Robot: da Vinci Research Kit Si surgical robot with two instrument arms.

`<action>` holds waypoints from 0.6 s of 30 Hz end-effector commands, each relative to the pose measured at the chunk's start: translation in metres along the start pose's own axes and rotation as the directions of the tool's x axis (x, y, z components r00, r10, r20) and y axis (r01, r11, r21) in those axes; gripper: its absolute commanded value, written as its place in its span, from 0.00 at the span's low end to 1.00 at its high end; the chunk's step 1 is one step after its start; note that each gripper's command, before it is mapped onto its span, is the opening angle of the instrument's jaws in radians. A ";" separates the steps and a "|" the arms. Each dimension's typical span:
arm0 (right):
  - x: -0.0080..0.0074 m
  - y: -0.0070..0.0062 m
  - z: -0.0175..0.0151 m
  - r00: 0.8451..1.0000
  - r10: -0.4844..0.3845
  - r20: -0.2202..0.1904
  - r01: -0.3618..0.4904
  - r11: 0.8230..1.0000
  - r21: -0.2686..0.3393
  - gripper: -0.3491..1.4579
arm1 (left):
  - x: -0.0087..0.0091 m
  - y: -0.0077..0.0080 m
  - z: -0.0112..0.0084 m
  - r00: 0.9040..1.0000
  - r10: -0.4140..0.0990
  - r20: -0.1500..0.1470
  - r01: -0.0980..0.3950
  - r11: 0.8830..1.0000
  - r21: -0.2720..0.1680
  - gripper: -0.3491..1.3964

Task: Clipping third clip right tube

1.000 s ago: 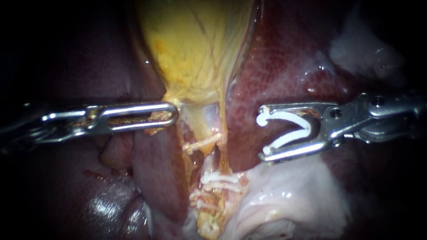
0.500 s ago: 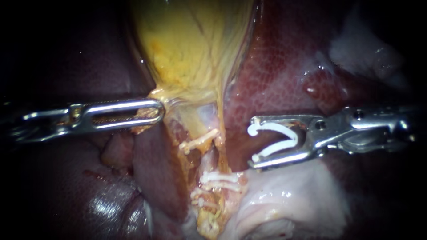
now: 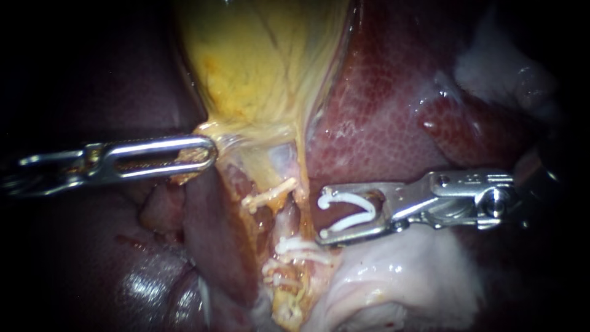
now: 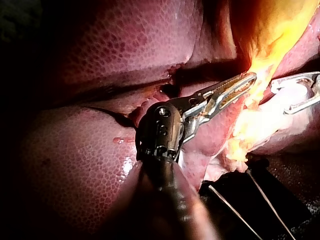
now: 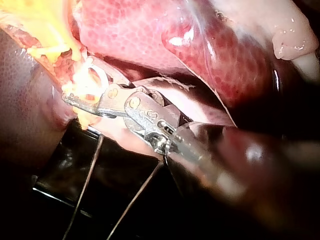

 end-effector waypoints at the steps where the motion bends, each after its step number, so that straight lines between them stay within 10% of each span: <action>1: 0.0000 0.0002 0.0001 1.000 0.004 0.000 -0.004 1.000 -0.001 0.51 | 0.0000 0.0000 -0.0001 1.000 0.000 0.000 0.000 1.000 0.001 0.00; 18: -0.0003 0.0015 0.0022 1.000 0.020 -0.002 -0.020 1.000 -0.006 0.51 | -0.0009 0.0008 -0.0017 1.000 0.001 0.007 -0.001 1.000 -0.020 0.00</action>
